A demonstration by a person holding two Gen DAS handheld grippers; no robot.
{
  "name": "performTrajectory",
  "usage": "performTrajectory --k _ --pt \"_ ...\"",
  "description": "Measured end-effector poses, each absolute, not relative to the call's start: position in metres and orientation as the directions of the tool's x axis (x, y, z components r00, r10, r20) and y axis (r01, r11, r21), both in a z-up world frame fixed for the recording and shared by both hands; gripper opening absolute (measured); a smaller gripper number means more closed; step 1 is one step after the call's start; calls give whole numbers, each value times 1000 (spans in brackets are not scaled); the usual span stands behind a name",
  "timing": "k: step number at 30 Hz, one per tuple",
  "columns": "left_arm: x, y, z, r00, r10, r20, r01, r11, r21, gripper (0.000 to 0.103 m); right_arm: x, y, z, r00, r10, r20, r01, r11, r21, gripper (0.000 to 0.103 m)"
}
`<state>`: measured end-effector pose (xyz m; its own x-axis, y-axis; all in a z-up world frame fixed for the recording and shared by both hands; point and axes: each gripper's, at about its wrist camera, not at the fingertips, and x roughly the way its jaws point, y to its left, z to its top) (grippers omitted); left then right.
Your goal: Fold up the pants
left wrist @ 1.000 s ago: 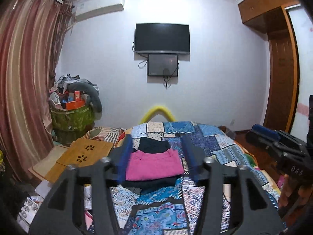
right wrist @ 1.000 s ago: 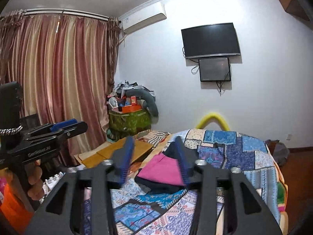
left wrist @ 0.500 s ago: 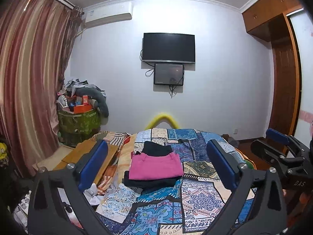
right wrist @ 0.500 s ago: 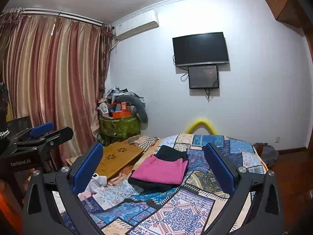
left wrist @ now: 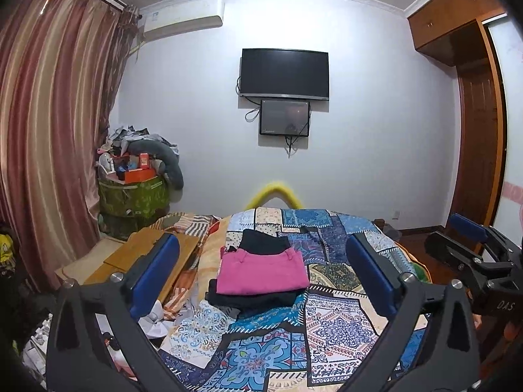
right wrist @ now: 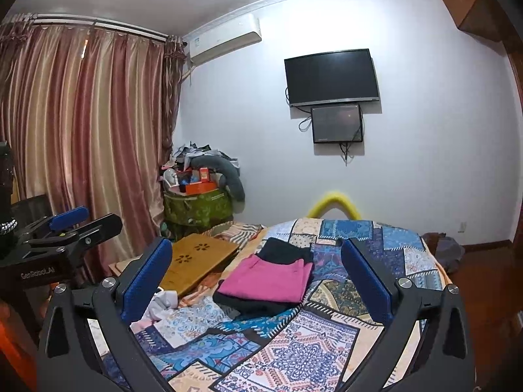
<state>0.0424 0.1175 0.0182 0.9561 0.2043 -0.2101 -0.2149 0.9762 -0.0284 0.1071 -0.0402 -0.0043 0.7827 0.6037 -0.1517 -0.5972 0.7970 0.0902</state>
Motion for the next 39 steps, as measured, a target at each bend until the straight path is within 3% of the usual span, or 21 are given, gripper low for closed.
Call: performTrajectory --k 39 --pt "51 112 11 957 174 -234 -181 983 -11 103 109 -49 -2 797 578 -172 -571 815 96 103"
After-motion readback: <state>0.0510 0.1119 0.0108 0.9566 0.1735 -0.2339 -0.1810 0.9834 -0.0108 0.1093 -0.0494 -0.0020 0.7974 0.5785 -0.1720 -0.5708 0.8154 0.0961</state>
